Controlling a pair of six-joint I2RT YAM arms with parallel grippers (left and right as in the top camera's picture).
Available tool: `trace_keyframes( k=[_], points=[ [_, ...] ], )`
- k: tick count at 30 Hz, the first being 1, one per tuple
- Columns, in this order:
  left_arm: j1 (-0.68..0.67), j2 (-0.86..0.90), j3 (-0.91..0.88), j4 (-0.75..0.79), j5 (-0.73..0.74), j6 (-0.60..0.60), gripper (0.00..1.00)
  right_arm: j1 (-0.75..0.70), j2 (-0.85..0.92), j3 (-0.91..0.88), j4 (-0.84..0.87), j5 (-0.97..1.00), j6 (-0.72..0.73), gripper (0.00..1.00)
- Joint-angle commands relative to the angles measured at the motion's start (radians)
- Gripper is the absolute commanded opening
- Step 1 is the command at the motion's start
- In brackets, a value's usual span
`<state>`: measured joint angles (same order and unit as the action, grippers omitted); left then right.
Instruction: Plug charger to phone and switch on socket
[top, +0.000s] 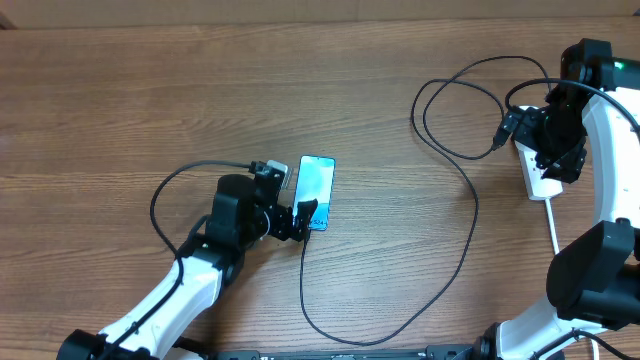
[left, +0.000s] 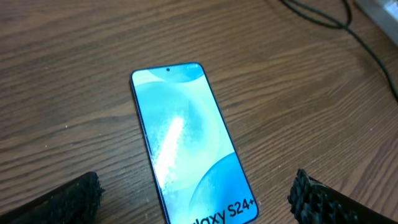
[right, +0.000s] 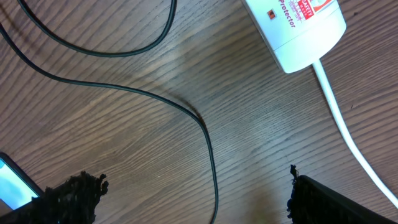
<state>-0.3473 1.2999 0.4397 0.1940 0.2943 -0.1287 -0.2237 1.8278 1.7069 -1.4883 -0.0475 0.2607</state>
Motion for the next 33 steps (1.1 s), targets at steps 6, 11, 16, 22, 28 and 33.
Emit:
trace_keyframes(
  k=[6,11,16,22,28,33],
  points=[
    [0.071,-0.102,-0.100,0.028,-0.005,-0.083,1.00,-0.001,-0.003,-0.001,0.002,0.001,-0.004,1.00],
    [0.129,-0.170,-0.174,0.029,0.017,-0.090,1.00,-0.001,-0.003,-0.001,0.002,0.001,-0.004,1.00],
    [0.172,-0.237,-0.249,0.050,0.013,-0.089,0.99,-0.001,-0.003,-0.001,0.002,0.001,-0.004,1.00],
    [0.218,-0.326,-0.389,0.233,0.013,-0.090,1.00,-0.001,-0.003,-0.001,0.002,0.001,-0.004,1.00],
    [0.270,-0.410,-0.435,0.285,0.009,-0.084,1.00,-0.001,-0.003,-0.001,0.002,0.001,-0.004,1.00],
    [0.283,-0.509,-0.435,0.175,-0.039,-0.080,1.00,-0.001,-0.003,-0.001,0.002,0.001,-0.004,1.00]
  ],
)
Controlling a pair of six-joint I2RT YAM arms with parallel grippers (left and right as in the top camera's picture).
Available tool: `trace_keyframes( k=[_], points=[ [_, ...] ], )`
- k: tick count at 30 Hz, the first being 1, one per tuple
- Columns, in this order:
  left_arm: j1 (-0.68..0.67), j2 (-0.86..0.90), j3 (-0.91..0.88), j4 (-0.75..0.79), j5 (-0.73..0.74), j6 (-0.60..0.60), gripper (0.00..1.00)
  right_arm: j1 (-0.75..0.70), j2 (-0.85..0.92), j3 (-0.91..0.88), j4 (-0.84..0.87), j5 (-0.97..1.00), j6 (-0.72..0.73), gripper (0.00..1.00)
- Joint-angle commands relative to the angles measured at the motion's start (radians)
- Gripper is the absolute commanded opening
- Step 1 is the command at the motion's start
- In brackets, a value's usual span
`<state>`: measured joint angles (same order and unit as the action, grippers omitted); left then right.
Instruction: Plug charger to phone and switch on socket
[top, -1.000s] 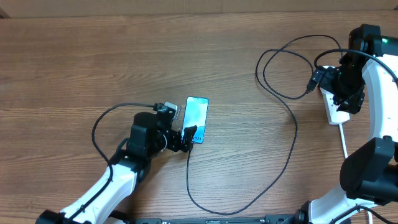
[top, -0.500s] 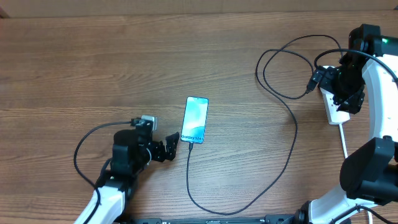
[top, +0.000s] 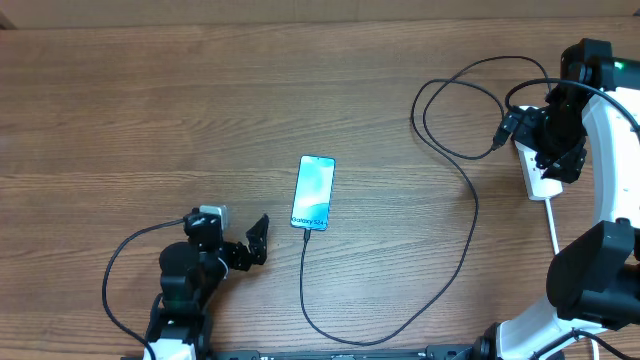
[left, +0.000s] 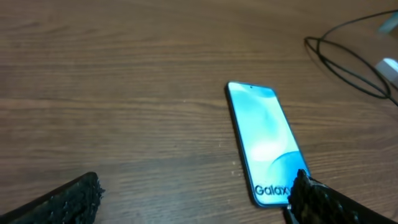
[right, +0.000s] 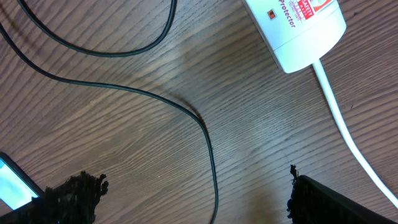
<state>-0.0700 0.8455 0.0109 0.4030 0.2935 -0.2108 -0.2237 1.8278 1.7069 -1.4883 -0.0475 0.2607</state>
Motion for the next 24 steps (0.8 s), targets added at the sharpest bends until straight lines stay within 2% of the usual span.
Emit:
trace_keyframes(
  k=[1,5,11,18,24],
  points=[
    [0.006,-0.083,-0.006,-0.072,-0.057,0.003,1.00,-0.001,-0.003,-0.001,0.002,0.001,-0.004,1.00],
    [0.006,-0.206,-0.006,-0.236,-0.137,0.005,1.00,-0.001,-0.003,-0.001,0.002,0.001,-0.004,1.00],
    [0.032,-0.465,-0.006,-0.470,-0.172,0.009,1.00,-0.001,-0.003,-0.001,0.002,0.001,-0.004,1.00],
    [0.051,-0.718,-0.006,-0.474,-0.171,0.046,1.00,-0.001,-0.003,-0.001,0.002,0.001,-0.004,1.00],
    [0.051,-0.830,-0.006,-0.475,-0.176,0.191,1.00,-0.001,-0.003,-0.001,0.002,0.001,-0.004,1.00]
  ],
)
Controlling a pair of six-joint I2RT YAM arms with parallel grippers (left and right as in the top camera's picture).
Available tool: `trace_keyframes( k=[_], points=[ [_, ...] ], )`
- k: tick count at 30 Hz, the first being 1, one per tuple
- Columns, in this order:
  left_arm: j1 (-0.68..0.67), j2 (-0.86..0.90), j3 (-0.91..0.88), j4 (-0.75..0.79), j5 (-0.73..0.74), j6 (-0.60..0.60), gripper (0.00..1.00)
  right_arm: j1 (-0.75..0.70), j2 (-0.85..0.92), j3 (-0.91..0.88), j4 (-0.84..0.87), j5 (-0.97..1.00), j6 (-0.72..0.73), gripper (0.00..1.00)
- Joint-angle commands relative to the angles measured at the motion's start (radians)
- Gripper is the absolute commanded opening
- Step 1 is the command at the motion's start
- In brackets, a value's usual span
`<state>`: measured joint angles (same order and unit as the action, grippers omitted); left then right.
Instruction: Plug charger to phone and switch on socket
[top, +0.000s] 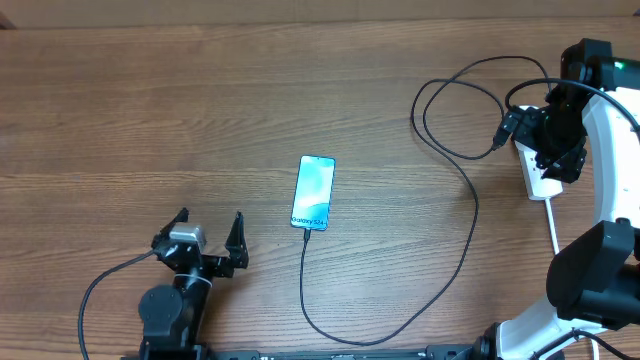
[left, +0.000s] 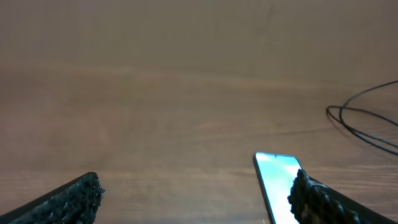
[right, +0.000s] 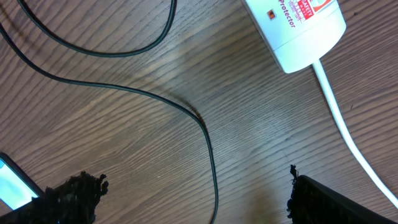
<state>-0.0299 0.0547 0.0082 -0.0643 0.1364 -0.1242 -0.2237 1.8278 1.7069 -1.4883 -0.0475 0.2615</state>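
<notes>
A phone (top: 313, 191) with a lit blue screen lies face up mid-table, and the black charger cable (top: 470, 230) is plugged into its near end. The cable loops right to the white socket strip (top: 538, 168) at the right edge. My left gripper (top: 208, 240) stands open near the front edge, left of the phone, holding nothing; the phone's (left: 278, 182) far end shows by its right finger in the left wrist view. My right gripper (right: 189, 193) is open above the table beside the socket strip (right: 295, 28), with the cable (right: 208, 149) running between its fingers below.
The strip's white lead (top: 553, 228) runs toward the front right. Cable loops (top: 450, 110) lie at the back right. My left arm's own black cable (top: 105, 285) curls at the front left.
My left gripper has moved back toward the front edge and further left of the phone, still open. The right arm, phone and cable are unchanged.
At first my left gripper was open right at the phone's near end, where the cable meets it. Then it was clear of the phone to the lower left, with the cable left plugged in. Now it is further back. The right gripper stayed by the socket strip throughout.
</notes>
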Motion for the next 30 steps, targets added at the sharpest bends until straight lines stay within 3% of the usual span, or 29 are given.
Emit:
trace_keyframes(
  k=[1,30],
  points=[
    [0.011,-0.051,-0.003,-0.008,-0.026,0.121,0.99,-0.001,-0.003,-0.001,0.002,0.001,-0.005,1.00],
    [0.009,-0.051,-0.003,-0.010,-0.066,0.166,1.00,-0.001,-0.003,-0.001,0.002,0.001,-0.005,1.00]
  ],
)
